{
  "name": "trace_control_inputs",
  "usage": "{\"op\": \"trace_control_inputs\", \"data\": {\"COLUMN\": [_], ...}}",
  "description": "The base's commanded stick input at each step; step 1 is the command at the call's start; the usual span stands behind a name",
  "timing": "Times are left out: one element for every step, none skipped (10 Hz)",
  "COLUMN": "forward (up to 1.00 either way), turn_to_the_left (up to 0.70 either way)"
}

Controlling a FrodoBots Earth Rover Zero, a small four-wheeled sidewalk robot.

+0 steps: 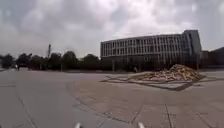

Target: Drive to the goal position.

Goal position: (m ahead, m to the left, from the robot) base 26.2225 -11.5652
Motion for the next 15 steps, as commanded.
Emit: {"op": "trace_control_inputs", "data": {"forward": [0.60, 0.60, 0.60, 0.60, 0.60, 0.60, 0.60, 0.60, 0.60, 0.60, 0.60, 0.60, 0.60, 0.60, 0.60], "turn_to_the_left": [0.00, 0.00, 0.00, 0.00, 0.00, 0.00, 0.00, 0.00, 0.00, 0.00, 0.00, 0.06, 0.11, 0.13, 0.13]}}
